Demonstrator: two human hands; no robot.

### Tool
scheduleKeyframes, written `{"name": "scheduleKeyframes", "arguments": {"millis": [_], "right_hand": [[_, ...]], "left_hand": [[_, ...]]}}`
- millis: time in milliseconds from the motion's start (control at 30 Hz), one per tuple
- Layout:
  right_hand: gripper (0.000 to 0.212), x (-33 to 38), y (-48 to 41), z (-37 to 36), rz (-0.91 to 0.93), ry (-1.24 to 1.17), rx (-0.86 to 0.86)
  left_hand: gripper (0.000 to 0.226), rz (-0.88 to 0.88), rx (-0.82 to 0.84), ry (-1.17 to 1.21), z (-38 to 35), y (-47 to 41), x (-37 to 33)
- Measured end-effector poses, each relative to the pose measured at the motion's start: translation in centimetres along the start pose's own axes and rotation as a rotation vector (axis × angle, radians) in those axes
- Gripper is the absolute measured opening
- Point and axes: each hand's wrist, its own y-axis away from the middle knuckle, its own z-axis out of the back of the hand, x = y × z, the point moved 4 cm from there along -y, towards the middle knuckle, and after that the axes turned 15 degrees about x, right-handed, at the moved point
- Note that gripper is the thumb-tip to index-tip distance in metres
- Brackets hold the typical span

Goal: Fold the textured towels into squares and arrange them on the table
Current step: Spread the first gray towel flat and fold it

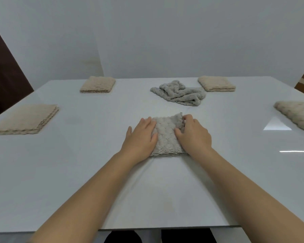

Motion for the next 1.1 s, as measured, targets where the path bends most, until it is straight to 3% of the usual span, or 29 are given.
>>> {"name": "scheduleKeyframes", "arguments": {"millis": [167, 300, 433, 567, 667, 800, 1100], "right_hand": [[0.05, 1.2, -0.4, 1.6, 0.111, 0.166, -0.159], [0.049, 2.5, -1.1, -0.2, 0.257, 0.274, 0.135], [0.052, 1.7, -1.9, 0.7, 0.292, 0.276, 0.198], [0.044, 2.8, -2.4, 1.2, 0.334, 0.3, 0.19], [0.032, 3.8, -2.3, 0.0, 0.355, 0.255, 0.243], [0.045, 3.5, -1.9, -2.0, 0.327, 0.166, 0.299], [0.051, 3.0, -2.2, -2.8, 0.346, 0.154, 0.25]], "left_hand": [[0.053, -0.016, -0.054, 0.146, 3.1, -2.2, 1.0], [0.041, -0.02, 0.061, 0.33, 4.6, -3.6, 1.6], [0.015, -0.018, 0.086, 0.445, 5.0, -2.0, 3.1], [0.027, 0.034, 0.249, 0.598, 4.3, 0.1, 3.5], [0.022, 0.11, 0.271, 0.701, 4.0, 0.8, 3.3], [0.019, 0.168, 0.268, 0.869, 3.7, 1.1, 3.2], [0.031, 0.165, 0.321, 0.92, 3.4, 1.5, 3.3]]}}
